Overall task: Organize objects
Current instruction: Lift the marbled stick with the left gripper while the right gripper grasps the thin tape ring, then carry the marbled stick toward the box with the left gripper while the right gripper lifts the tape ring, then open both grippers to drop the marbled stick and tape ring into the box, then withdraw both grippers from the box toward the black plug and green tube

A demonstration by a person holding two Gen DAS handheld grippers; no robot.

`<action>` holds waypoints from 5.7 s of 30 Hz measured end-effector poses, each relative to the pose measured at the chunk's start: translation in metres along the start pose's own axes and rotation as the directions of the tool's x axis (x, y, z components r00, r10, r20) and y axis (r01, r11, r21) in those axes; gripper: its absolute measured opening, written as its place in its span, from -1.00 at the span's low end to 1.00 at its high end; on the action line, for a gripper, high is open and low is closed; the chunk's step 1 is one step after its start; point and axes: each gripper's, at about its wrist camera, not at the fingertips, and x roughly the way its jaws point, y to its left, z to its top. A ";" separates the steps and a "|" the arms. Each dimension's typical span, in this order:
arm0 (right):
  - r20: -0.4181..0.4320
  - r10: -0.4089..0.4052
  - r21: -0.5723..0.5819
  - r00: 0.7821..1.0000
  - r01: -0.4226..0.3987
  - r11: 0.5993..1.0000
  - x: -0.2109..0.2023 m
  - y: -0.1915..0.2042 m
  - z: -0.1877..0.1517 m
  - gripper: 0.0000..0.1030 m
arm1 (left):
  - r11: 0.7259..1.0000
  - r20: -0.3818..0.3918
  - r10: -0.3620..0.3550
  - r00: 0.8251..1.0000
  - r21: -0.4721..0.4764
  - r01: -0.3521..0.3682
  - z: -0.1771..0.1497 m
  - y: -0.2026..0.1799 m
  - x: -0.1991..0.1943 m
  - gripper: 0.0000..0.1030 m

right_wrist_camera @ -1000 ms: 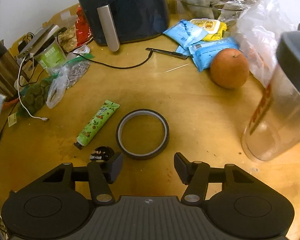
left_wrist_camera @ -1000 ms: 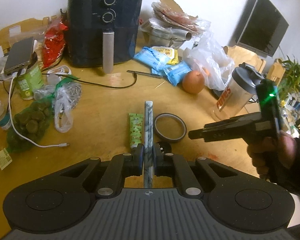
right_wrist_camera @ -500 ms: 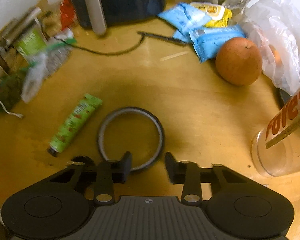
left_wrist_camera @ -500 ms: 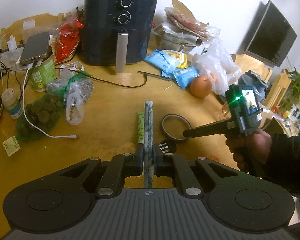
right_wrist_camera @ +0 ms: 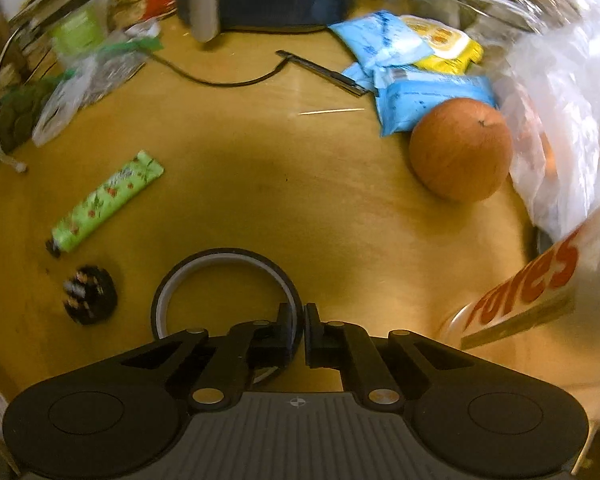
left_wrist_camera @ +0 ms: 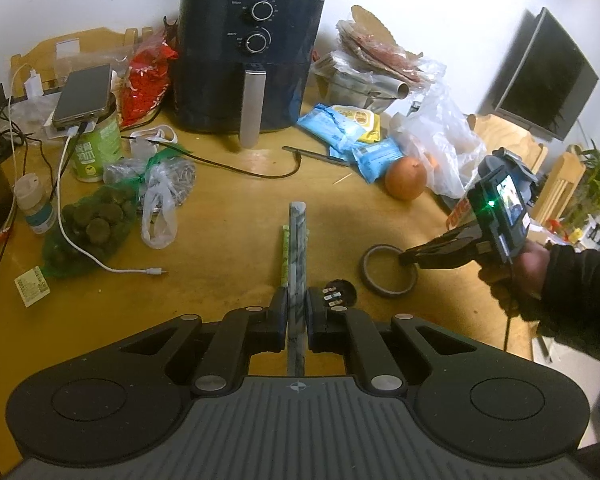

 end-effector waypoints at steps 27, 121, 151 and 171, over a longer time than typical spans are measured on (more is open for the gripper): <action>-0.077 -0.080 0.242 0.994 0.097 0.965 0.013 0.035 -0.003 0.78 | 1.000 0.014 0.017 1.000 -0.025 -0.017 -0.018 0.000 -0.021 -0.81; 0.195 0.245 0.140 0.950 -0.275 0.951 -0.166 0.092 -0.104 1.00 | 0.957 -0.027 -0.002 1.000 -0.291 -0.006 -0.083 -0.036 -0.048 0.04; -0.079 0.042 0.173 0.996 -0.028 0.985 -0.129 0.101 -0.097 1.00 | 0.982 -0.308 0.137 0.941 -0.082 -0.170 -0.075 -0.033 0.009 0.09; 0.107 -0.113 0.211 0.988 0.088 0.974 -0.133 0.068 -0.064 1.00 | 0.980 -0.103 0.195 0.975 -0.029 -0.199 -0.030 -0.024 0.012 0.63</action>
